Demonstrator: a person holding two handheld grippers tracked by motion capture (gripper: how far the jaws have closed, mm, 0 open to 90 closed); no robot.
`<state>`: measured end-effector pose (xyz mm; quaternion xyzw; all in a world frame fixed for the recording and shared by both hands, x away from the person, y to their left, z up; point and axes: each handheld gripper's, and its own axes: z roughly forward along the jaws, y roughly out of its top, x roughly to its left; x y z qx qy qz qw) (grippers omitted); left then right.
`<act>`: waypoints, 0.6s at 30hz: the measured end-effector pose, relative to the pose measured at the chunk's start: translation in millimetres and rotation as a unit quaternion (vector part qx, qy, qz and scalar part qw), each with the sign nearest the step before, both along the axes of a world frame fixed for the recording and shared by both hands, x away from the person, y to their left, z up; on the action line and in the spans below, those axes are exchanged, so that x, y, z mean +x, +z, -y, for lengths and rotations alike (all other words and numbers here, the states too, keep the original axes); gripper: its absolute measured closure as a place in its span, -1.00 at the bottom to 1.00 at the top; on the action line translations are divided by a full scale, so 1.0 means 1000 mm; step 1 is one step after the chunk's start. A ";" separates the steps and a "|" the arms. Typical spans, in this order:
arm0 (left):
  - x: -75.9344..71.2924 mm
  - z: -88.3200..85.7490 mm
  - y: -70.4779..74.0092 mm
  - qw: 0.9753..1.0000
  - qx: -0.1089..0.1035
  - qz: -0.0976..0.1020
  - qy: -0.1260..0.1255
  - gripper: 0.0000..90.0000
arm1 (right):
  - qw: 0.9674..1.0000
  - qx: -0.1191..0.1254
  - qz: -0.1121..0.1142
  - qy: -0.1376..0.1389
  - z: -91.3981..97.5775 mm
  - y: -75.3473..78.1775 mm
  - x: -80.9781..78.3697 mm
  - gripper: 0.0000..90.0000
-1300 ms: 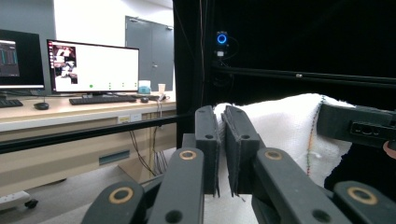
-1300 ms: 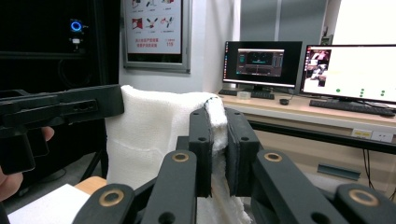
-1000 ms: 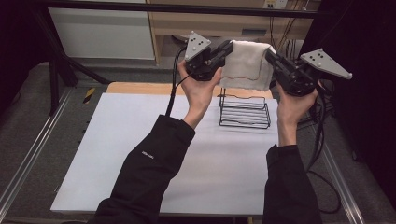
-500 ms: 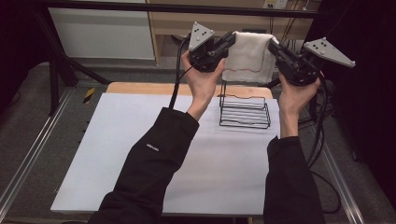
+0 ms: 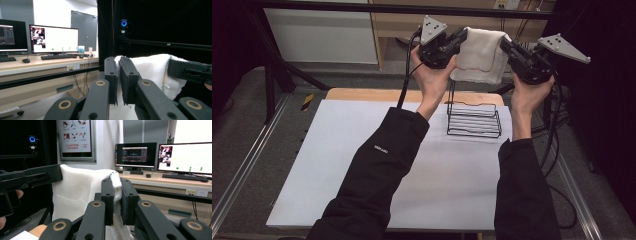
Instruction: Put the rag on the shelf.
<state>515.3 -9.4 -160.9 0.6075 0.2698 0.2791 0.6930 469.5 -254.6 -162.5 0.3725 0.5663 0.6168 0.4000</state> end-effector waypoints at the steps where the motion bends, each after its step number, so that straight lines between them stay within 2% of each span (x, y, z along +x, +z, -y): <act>1: 0.001 0.000 0.001 1.000 0.002 0.002 0.001 0.87 | 1.000 0.003 -0.001 0.000 0.000 0.000 0.002 0.84; 9: 0.013 0.001 0.000 1.000 -0.002 -0.006 0.005 0.87 | 1.000 0.005 -0.005 0.001 -0.001 -0.001 0.016 0.84; 18: 0.022 0.006 -0.005 1.000 0.011 0.000 0.007 0.87 | 1.000 0.003 -0.017 -0.002 0.003 -0.005 0.030 0.84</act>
